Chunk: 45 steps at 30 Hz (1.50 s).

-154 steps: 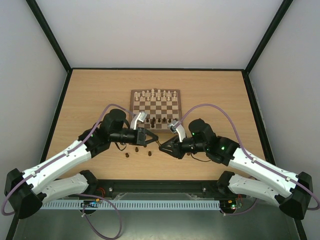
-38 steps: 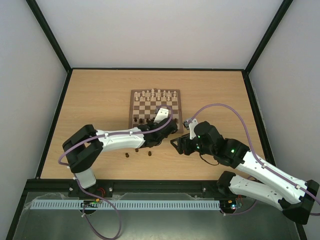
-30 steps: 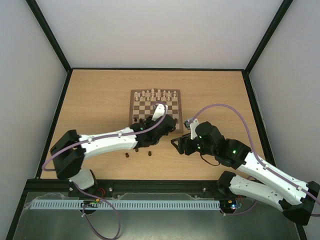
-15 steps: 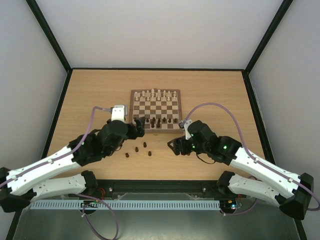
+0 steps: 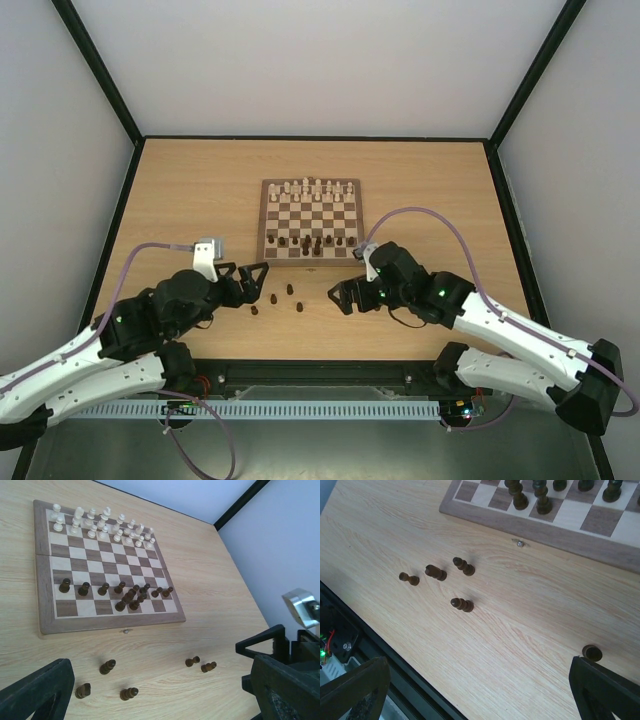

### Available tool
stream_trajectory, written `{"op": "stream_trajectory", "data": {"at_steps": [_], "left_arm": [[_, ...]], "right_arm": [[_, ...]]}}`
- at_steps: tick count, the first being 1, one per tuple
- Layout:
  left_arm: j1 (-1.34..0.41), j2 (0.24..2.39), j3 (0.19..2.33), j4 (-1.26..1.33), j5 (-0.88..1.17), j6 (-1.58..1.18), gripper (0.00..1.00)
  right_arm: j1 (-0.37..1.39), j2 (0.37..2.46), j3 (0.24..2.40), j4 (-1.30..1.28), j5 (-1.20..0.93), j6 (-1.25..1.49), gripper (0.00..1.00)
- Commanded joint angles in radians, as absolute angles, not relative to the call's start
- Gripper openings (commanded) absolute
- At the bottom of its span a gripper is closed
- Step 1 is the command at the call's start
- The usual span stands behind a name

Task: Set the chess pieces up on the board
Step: Pick up the chess piece at the center of the board.

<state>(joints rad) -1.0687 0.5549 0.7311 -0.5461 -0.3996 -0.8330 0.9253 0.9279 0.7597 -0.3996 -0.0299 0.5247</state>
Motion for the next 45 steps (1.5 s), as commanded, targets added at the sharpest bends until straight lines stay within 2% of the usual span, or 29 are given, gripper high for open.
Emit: {"op": "stream_trajectory", "data": {"at_steps": [1,15,29,37,45], "left_arm": [[-1.072,0.531,0.704,-0.569,-0.378,-0.843,1.0],[-1.071,0.462,0.578,-0.506,-0.293,-0.865,1.0],[-1.072,0.356,0.409,-0.365,-0.242,-0.908,1.0],[-1.072,0.331,0.371,-0.385,-0.276,-0.919,0.99],[-1.073,0.193,0.336,-0.447,-0.354,-0.968,1.0]], "right_arm": [[0.933,0.943,0.738,-0.352,-0.078,0.56,0.99],[0.933,1.021,0.801,-0.349,-0.187,0.584,0.99],[0.932,1.014,0.665,-0.145,-0.152,0.675,0.99],[0.932,1.112,0.706,-0.11,-0.073,0.683,0.99],[0.96,1.318,0.825,-0.15,0.059,0.611,0.99]]}}
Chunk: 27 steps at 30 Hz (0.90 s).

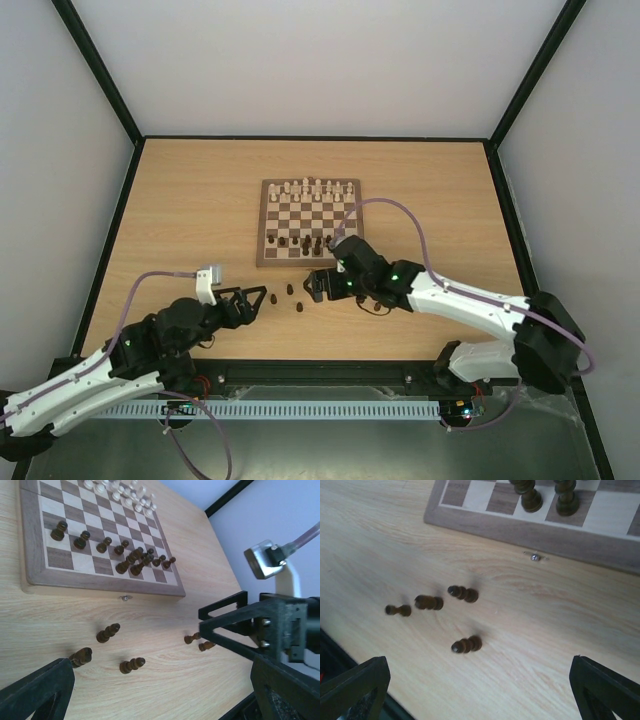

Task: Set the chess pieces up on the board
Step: Pick up the chess piece at the center of the board.

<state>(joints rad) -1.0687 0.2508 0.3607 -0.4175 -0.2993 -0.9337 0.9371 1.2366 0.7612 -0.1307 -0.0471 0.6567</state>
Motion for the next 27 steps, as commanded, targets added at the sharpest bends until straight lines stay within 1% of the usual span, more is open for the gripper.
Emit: {"op": "stream_trajectory", "data": {"at_steps": [1,4,6,9,13,15,18,21,27], "left_arm": [[-1.073,0.182,0.332,-0.45,-0.369,-0.977,1.0],[-1.072,0.172,0.33,-0.46,-0.398,-0.982,1.0],[-1.072,0.176,0.336,-0.464,-0.406,-0.983,1.0],[-1.073,0.19,0.353,-0.473,-0.414,-0.982,1.0],[-1.072,0.201,0.357,-0.477,-0.418,-0.985,0.99],[-1.071,0.2,0.357,-0.482,-0.423,-0.99,1.0],[-1.072,0.202,0.361,-0.476,-0.429,-0.989,0.99],[-1.072,0.219,0.377,-0.47,-0.439,-0.983,0.99],[-1.072,0.313,0.453,-0.468,-0.492,-0.952,0.99]], "right_arm": [[0.966,1.345,0.839,-0.157,0.086,0.604,0.98],[0.99,1.405,0.87,-0.167,0.14,0.592,0.94],[1.007,1.436,0.886,-0.171,0.178,0.587,0.88],[1.032,1.457,0.907,-0.18,0.229,0.582,0.82],[1.058,1.445,0.919,-0.191,0.259,0.574,0.72],[1.069,1.42,0.921,-0.203,0.266,0.573,0.68],[1.086,1.361,0.899,-0.216,0.271,0.577,0.66],[1.096,1.307,0.866,-0.22,0.225,0.578,0.66],[1.146,1.292,0.871,-0.267,0.212,0.561,0.63]]}}
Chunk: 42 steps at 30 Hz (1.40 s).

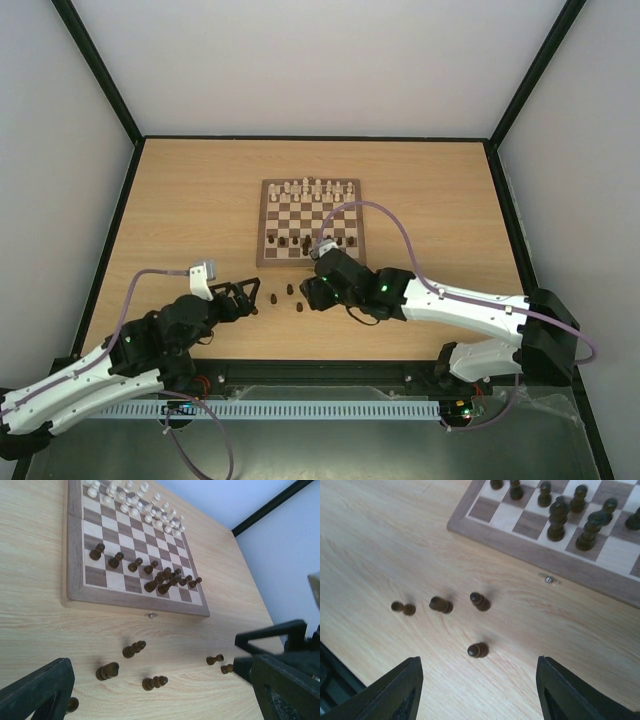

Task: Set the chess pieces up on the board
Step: Pick up the chess piece at the center of the board.

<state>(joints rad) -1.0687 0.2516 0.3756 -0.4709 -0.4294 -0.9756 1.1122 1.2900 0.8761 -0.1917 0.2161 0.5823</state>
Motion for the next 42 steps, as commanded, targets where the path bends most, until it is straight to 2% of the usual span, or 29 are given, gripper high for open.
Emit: {"op": "stream_trajectory", "data": {"at_steps": [1,6,12,22,24,28,32,35,42], "left_arm": [[-1.072,0.327,0.467,-0.467,-0.499,-0.946,1.0],[-1.072,0.383,0.568,-0.497,-0.525,-0.909,1.0],[-1.072,0.351,0.685,-0.549,-0.514,-0.88,0.99],[-1.072,0.274,0.835,-0.567,-0.388,-0.809,1.0],[-1.072,0.24,0.845,-0.563,-0.371,-0.8,0.99],[-1.072,0.199,0.848,-0.571,-0.372,-0.798,0.99],[-1.073,0.191,0.841,-0.578,-0.38,-0.799,1.0],[-1.072,0.197,0.837,-0.59,-0.392,-0.799,0.99],[-1.072,0.2,0.826,-0.633,-0.449,-0.812,0.99]], "right_arm": [[1.151,1.302,0.884,-0.278,0.212,0.558,0.62],[1.157,1.391,0.973,-0.338,0.214,0.539,0.6],[1.157,1.501,1.073,-0.385,0.251,0.527,0.58],[1.157,1.603,1.153,-0.382,0.269,0.518,0.58],[1.157,1.601,1.156,-0.376,0.266,0.518,0.63],[1.157,1.586,1.182,-0.4,0.289,0.517,0.82],[1.157,1.575,1.216,-0.423,0.297,0.507,0.86],[1.157,1.596,1.235,-0.432,0.29,0.503,0.83],[1.157,1.729,1.264,-0.428,0.257,0.506,0.63]]}}
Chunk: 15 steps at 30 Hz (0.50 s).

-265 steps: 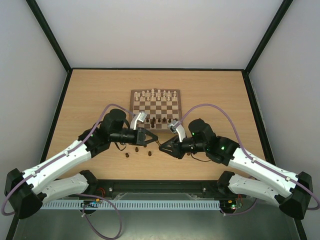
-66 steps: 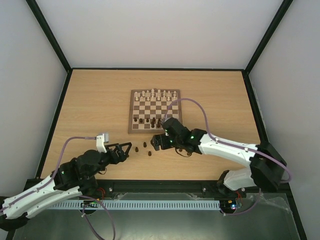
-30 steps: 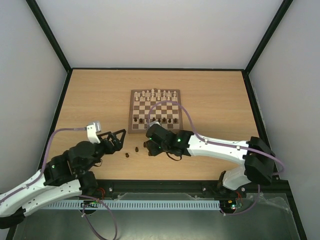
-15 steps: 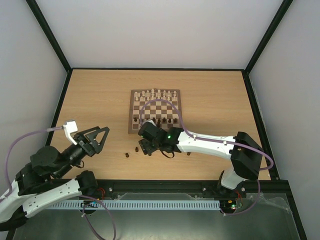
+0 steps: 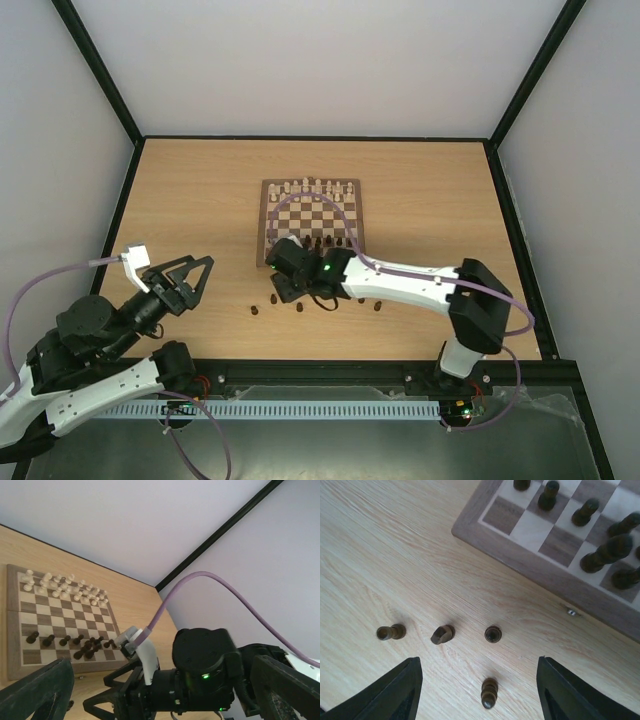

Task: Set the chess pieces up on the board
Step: Pick up the chess piece at the center of the board.

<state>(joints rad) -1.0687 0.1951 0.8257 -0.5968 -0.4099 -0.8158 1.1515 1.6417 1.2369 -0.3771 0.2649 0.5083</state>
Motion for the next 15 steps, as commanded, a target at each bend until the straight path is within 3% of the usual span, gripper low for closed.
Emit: {"op": "stream_trajectory", "data": {"at_steps": [1,15], "left_arm": [[-1.072,0.199,0.823,-0.638,-0.451,-0.814,1.0],[-1.071,0.191,0.807,-0.651,-0.451,-0.818,1.0]], "right_arm": [[1.157,1.749,1.271,-0.431,0.26,0.506,0.6],[1.157,1.904,1.359,-0.472,0.307,0.518,0.36]]}}
